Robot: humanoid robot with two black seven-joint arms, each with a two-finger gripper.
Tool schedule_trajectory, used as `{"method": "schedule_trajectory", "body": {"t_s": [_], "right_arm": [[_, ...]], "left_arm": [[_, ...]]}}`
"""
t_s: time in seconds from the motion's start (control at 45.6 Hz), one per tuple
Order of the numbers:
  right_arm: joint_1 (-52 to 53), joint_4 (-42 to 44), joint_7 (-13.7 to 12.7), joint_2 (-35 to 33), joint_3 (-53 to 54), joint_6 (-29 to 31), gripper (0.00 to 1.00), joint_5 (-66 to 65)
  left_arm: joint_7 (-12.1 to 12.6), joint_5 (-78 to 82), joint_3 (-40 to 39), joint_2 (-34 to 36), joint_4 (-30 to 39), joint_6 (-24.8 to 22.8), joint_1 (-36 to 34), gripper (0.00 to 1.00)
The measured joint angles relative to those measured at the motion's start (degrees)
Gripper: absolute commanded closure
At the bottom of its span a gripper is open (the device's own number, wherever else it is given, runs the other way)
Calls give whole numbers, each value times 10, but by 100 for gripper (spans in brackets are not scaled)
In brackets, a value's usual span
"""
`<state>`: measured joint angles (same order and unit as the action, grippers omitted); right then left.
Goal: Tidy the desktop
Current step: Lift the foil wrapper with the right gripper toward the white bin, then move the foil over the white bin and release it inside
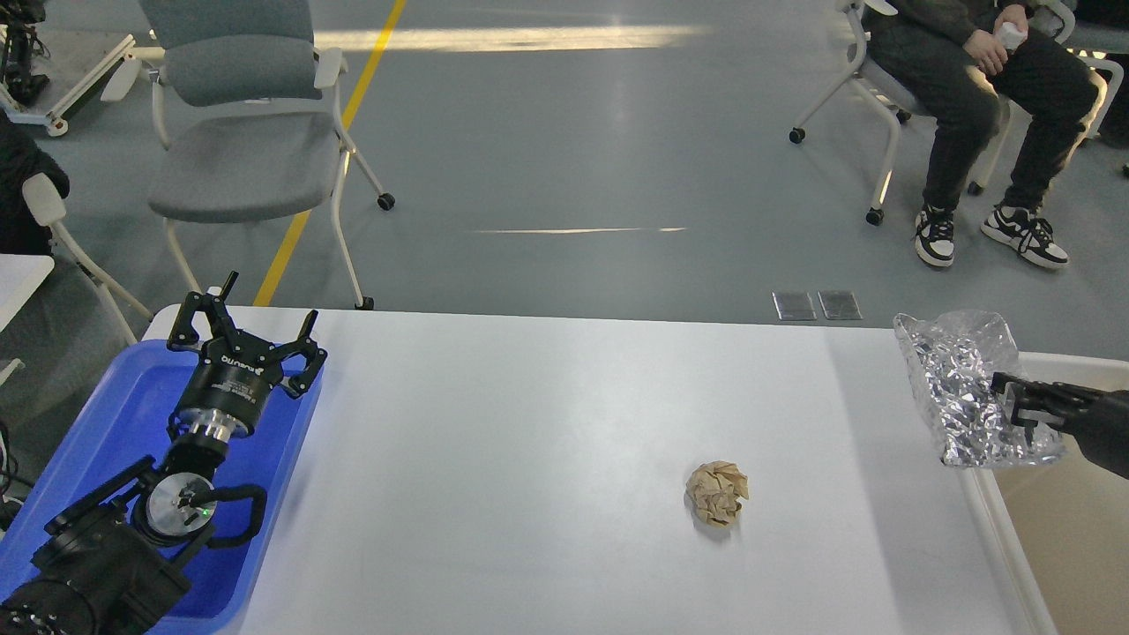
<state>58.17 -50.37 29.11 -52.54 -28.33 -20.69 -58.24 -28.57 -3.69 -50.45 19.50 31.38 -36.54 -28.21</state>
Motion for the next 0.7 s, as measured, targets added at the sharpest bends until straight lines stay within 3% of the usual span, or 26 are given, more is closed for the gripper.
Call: {"method": "schedule_trajectory", "body": {"t_s": [0.701], "right_arm": [[223, -130, -12, -130, -12, 173, 100, -83]], "left_arm": [[0, 0, 0, 0, 0, 0, 0, 0]]}}
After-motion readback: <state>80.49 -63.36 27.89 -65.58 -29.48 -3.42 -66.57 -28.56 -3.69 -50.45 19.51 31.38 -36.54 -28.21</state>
